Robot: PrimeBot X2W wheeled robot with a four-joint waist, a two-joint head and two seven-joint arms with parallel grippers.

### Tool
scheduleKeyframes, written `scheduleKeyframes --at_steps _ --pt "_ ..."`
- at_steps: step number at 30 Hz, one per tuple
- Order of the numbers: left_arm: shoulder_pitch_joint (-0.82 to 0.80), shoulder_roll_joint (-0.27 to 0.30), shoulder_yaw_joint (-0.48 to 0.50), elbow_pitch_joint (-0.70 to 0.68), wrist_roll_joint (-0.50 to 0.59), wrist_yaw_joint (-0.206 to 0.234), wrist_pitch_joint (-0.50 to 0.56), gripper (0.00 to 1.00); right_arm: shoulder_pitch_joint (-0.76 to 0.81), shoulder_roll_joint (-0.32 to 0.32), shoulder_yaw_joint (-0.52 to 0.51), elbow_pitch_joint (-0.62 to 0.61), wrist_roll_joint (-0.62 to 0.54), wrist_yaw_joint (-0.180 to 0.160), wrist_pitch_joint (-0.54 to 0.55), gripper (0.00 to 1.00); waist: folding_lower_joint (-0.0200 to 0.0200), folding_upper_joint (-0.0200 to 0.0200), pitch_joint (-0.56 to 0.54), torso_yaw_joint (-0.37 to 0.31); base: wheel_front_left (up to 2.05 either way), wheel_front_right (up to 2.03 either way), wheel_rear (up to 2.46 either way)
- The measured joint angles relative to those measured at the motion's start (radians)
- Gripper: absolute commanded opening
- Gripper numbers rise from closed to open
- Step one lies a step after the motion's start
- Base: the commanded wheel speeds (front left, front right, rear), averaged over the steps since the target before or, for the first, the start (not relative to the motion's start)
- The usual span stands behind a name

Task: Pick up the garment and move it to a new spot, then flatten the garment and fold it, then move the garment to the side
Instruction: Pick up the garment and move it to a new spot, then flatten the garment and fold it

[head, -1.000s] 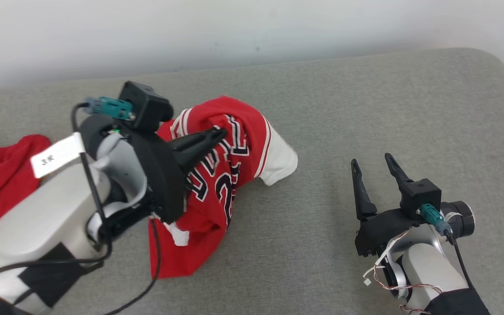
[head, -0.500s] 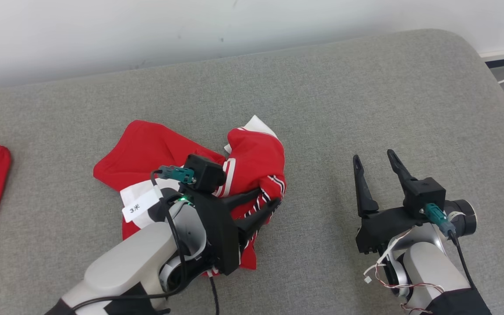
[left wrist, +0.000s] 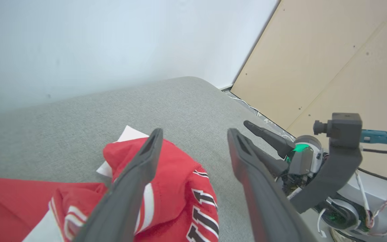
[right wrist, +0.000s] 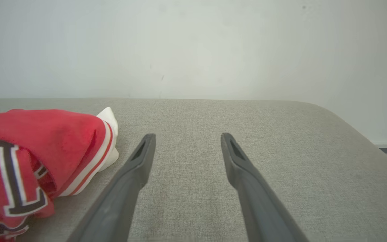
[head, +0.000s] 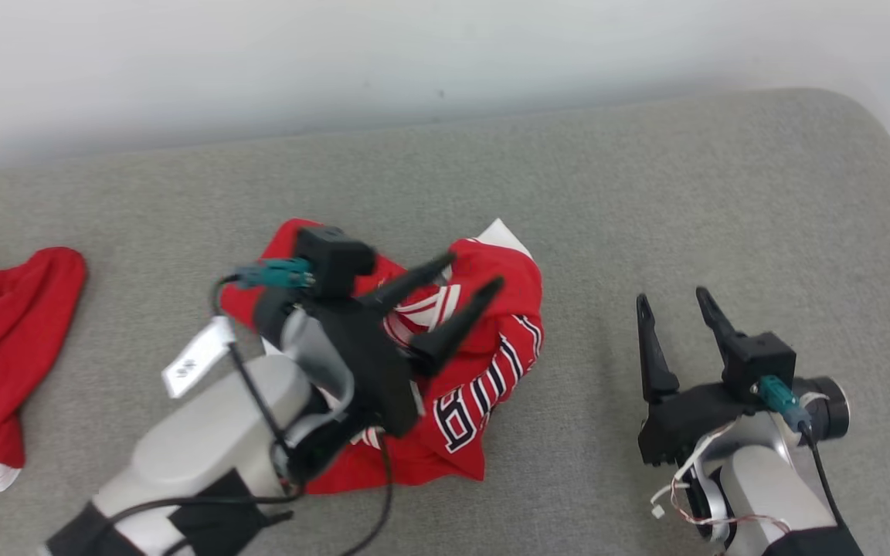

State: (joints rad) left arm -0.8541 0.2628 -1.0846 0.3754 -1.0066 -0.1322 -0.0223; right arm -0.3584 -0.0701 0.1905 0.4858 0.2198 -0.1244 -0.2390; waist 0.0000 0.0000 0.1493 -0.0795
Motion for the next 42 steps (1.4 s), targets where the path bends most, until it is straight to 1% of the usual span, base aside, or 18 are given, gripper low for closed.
scheduleKeyframes --at_steps 2,4,8,10,13,16,17,19,27,29,32,34,35,36,37,39,42 --pt "0.005 0.023 0.018 0.005 0.0 0.001 -0.023 1.0 0.012 0.0 0.001 0.005 0.0 0.0 0.0 1.0 -0.0001 0.0 -0.01 0.012 0.0 0.0 0.0" --pt "0.019 0.052 0.038 0.021 0.0 0.015 -0.046 1.0 0.02 0.0 0.001 0.004 0.0 0.0 0.0 1.0 -0.0001 -0.0001 -0.02 0.024 0.0 0.0 0.0" --pt "0.083 0.115 0.045 0.062 0.005 0.057 -0.082 1.0 0.025 0.001 0.003 0.001 0.0 0.0 -0.003 1.0 -0.0001 0.0 -0.037 0.043 0.0 0.0 0.0" --pt "0.128 0.135 0.047 0.065 0.005 0.073 -0.105 1.0 0.026 0.001 0.01 -0.001 0.005 0.004 -0.007 1.0 0.0 0.0 -0.044 0.05 0.0 0.0 0.0" --pt "0.179 0.14 0.044 0.069 0.013 0.106 -0.134 1.0 0.03 0.002 0.021 -0.012 0.011 0.016 -0.008 1.0 0.0 0.0 -0.053 0.059 0.0 0.0 0.0" --pt "0.229 0.143 0.062 0.066 0.024 0.169 -0.189 1.0 0.037 0.003 0.041 -0.021 0.016 0.037 -0.008 1.0 0.0 0.0 -0.067 0.067 0.0 0.0 0.0" --pt "0.246 0.146 0.066 0.067 0.04 0.2 -0.2 1.0 0.042 0.003 0.044 -0.026 0.016 0.039 -0.008 1.0 0.0 0.0 -0.072 0.07 0.0 0.0 0.0" --pt "0.281 0.163 0.07 0.065 0.067 0.255 -0.209 1.0 0.045 0.003 0.048 -0.037 0.016 0.054 -0.007 1.0 0.0 0.0 -0.082 0.078 0.0 0.0 0.0" --pt "0.428 0.227 0.158 0.031 0.088 0.264 -0.227 1.0 0.062 -0.012 0.073 -0.068 0.016 0.091 0.019 1.0 0.0 -0.0001 -0.119 0.125 0.0 0.0 0.0" --pt "0.455 0.238 0.181 0.024 0.097 0.264 -0.228 1.0 0.072 -0.01 0.089 -0.069 0.017 0.109 0.03 1.0 0.0 0.0 -0.129 0.139 0.0 0.0 0.0" --pt "0.492 0.235 0.238 0.019 0.112 0.263 -0.228 1.0 0.08 -0.006 0.116 -0.077 0.017 0.117 0.048 1.0 -0.0001 -0.0001 -0.143 0.162 0.0 0.0 0.0" --pt "0.519 0.227 0.289 0.018 0.129 0.263 -0.228 1.0 0.082 -0.005 0.13 -0.077 0.017 0.127 0.063 1.0 -0.0001 -0.0001 -0.151 0.178 0.0 0.0 0.0" --pt "0.546 0.213 0.331 0.007 0.149 0.263 -0.228 1.0 0.08 -0.004 0.158 -0.076 0.016 0.136 0.089 1.0 -0.0001 -0.0001 -0.158 0.193 0.0 0.0 0.0" --pt "0.546 0.213 0.331 0.007 0.149 0.263 -0.228 1.0 0.08 -0.004 0.158 -0.076 0.016 0.136 0.089 1.0 -0.0001 -0.0001 -0.158 0.193 0.0 0.0 0.0" --pt "0.561 0.208 0.348 0.0 0.165 0.263 -0.228 1.0 0.077 -0.003 0.176 -0.072 0.013 0.143 0.101 1.0 -0.0001 0.0 -0.16 0.201 0.0 0.0 0.0" --pt "0.588 0.203 0.383 -0.009 0.186 0.263 -0.228 1.0 0.053 0.001 0.211 -0.066 0.002 0.155 0.13 1.0 -0.0001 -0.0001 -0.164 0.215 0.0 0.0 0.0" --pt "0.616 0.199 0.432 -0.026 0.213 0.263 -0.229 1.0 -0.023 0.005 0.261 -0.034 -0.016 0.176 0.188 1.0 -0.0001 0.0 -0.162 0.232 0.0 0.0 0.0"
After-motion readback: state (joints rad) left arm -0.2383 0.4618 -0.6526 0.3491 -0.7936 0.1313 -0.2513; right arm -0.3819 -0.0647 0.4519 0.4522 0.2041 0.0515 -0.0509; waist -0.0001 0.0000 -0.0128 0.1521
